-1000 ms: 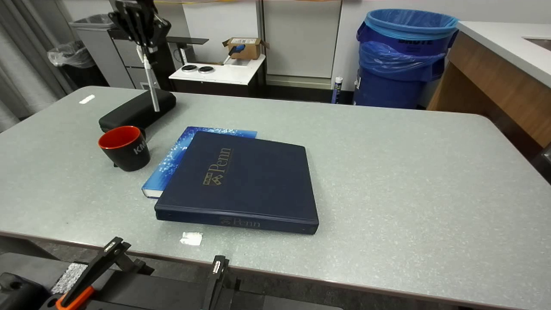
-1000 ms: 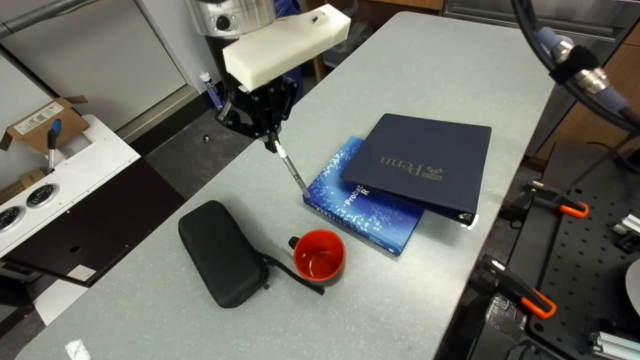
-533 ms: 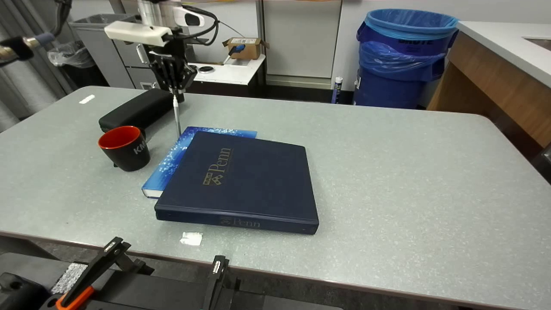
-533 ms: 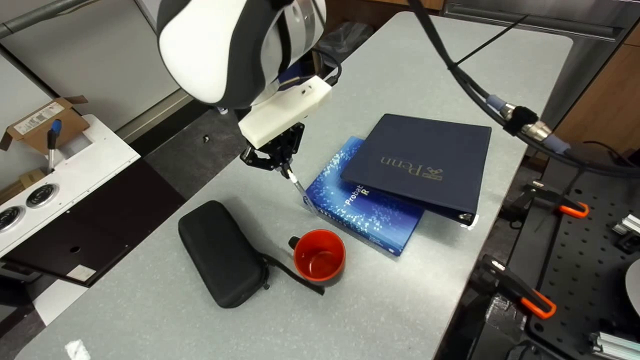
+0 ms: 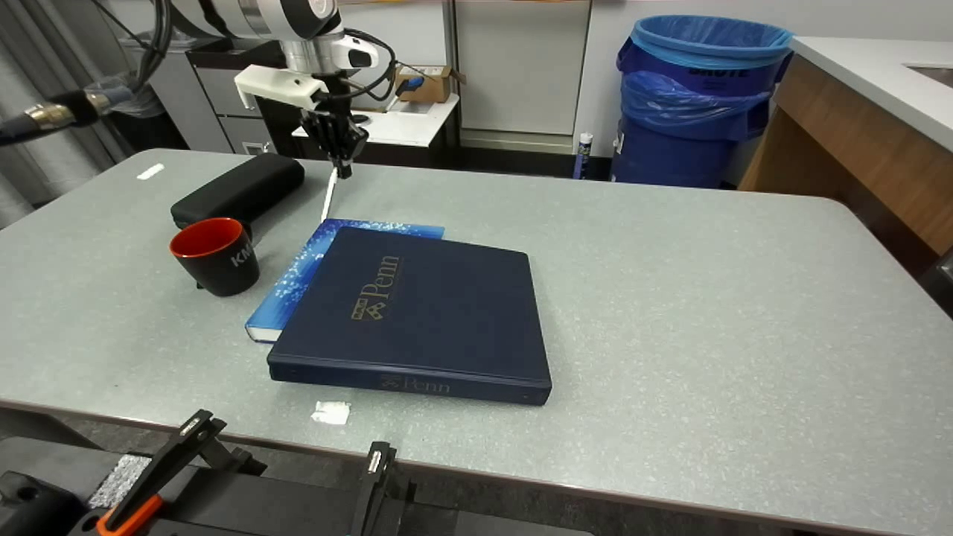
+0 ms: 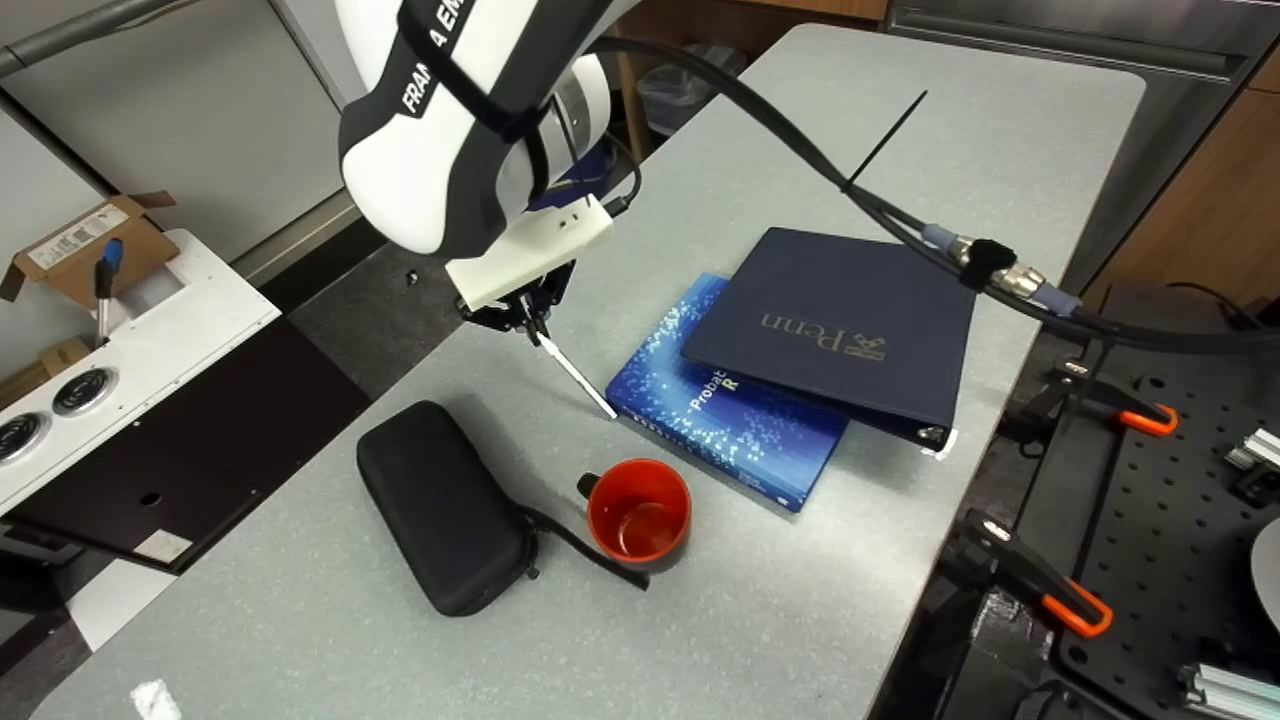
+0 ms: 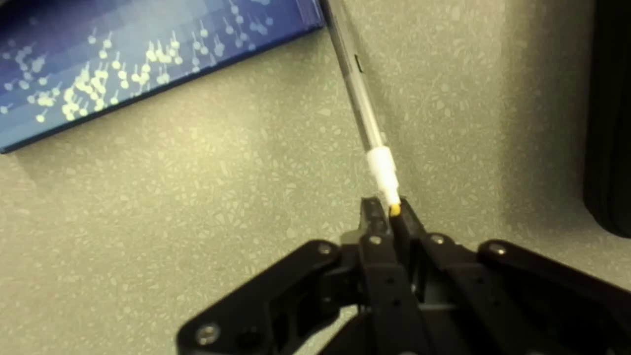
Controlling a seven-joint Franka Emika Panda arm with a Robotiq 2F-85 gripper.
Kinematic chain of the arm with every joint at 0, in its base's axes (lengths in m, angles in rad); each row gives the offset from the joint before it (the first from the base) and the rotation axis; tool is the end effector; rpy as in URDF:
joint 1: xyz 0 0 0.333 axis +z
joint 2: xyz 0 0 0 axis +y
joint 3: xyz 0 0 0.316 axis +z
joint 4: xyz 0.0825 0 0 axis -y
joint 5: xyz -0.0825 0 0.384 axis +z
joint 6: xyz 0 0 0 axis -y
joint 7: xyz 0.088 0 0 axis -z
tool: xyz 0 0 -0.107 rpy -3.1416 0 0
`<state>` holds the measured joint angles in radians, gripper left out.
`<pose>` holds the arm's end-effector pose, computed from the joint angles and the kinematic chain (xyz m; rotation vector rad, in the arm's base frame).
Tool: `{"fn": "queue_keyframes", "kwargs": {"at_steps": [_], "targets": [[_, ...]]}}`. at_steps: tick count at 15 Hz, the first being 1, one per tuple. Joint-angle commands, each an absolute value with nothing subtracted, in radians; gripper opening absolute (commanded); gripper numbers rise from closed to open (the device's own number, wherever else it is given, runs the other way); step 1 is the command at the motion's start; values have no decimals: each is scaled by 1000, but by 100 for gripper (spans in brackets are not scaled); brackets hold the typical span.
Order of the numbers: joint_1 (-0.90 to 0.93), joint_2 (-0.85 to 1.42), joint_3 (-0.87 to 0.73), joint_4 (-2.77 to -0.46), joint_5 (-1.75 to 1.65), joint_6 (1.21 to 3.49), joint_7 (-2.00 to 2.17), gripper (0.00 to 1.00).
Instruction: Remove the pen from the mug cup
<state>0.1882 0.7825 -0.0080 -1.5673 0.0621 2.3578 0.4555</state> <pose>0.6898 0.1273 0.1816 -3.0638 0.4893 0.0067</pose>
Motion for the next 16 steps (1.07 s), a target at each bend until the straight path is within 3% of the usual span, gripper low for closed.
{"fn": "queue_keyframes", "kwargs": {"at_steps": [1, 9, 16], "targets": [[213, 844, -35, -1479, 63, 2365, 503, 41], [199, 858, -16, -1447, 82, 2340, 478, 99], [205, 834, -13, -1487, 75, 2352, 467, 100]]}}
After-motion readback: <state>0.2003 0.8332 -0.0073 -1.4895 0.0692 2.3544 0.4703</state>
